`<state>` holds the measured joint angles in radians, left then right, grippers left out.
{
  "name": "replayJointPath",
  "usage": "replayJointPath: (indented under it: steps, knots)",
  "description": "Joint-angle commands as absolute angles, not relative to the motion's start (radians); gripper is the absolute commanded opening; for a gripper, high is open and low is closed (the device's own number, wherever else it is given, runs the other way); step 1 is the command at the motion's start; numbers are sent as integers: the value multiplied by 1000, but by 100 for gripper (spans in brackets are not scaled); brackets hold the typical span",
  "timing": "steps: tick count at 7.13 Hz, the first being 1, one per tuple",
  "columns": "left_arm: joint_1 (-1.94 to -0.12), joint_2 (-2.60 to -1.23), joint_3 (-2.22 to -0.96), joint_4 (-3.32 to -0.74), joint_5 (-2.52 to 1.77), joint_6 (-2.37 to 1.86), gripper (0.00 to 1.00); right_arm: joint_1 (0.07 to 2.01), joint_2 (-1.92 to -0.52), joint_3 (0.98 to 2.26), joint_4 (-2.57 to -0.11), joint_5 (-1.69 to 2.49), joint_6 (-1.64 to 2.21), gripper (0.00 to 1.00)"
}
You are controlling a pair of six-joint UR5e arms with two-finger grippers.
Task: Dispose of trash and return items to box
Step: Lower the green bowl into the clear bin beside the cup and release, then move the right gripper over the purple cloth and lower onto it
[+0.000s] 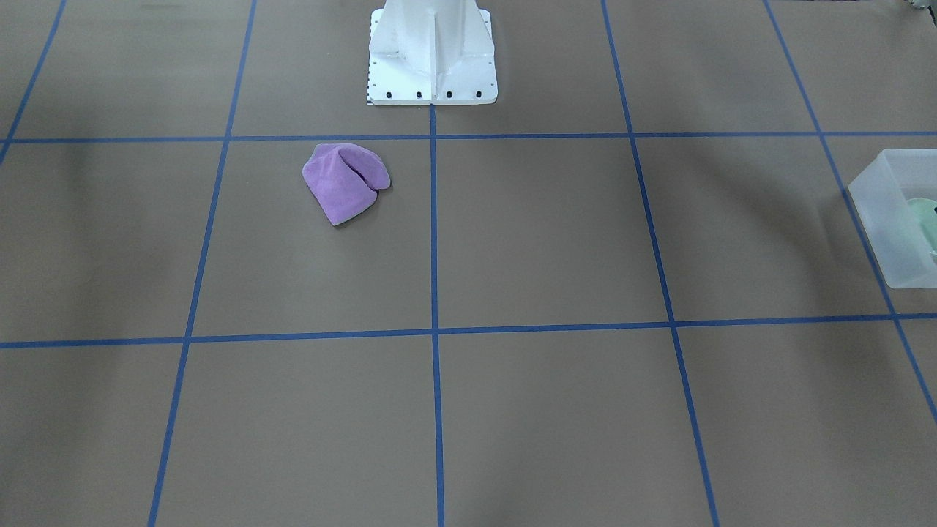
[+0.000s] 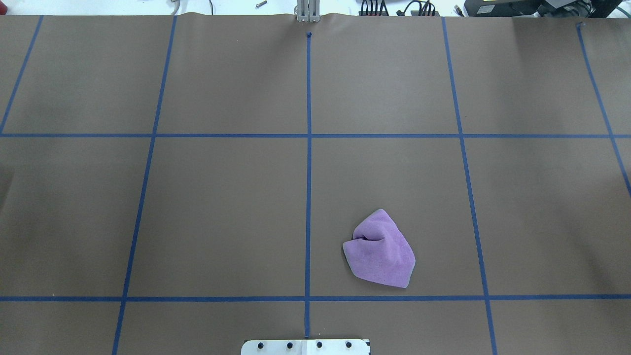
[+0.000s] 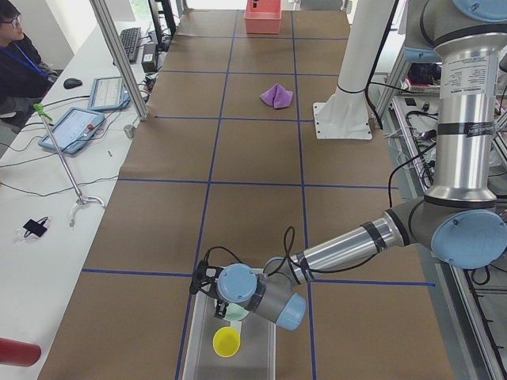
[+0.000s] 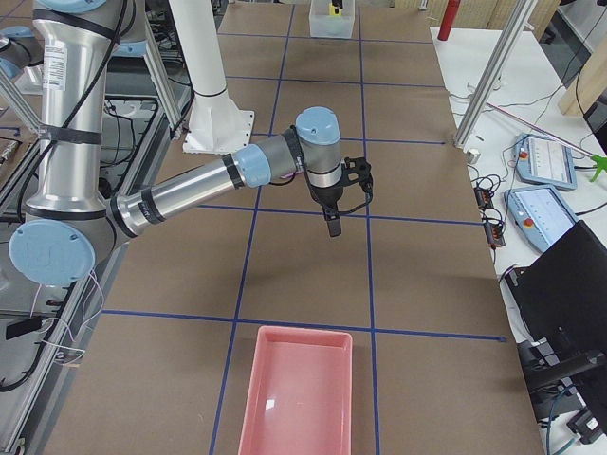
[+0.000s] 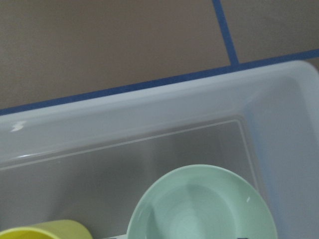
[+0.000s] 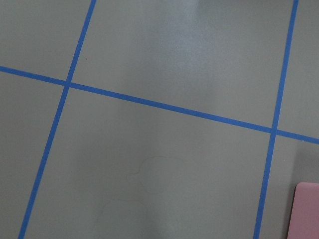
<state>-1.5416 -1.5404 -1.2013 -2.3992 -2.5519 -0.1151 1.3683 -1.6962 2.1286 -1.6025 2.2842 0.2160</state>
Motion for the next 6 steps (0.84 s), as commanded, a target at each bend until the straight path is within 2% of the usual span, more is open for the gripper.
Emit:
replayJointPath:
  steps: [1, 2, 3, 4, 6]
  knots:
    - [-1575, -1548, -1595, -1954, -2576, -117, 98, 1355, -1684, 2163, -1601, 2287, 347, 100]
    - [-1578, -1536, -1799, -1731, -2525, -120, 98, 1310, -1683, 2198, -1601, 2286, 441, 100]
    - [-1572, -1536, -1912, -1595, -2431, -123, 98, 1246, -1663, 2242, -1603, 2269, 571, 100]
    - [-1571, -1536, -1940, -1574, -2430, -123, 98, 1148, -1642, 2293, -1603, 2216, 719, 100]
    - [-1531, -1537, -1957, -1569, -2422, -159, 98, 848, -1492, 2315, -1606, 1995, 1103, 100]
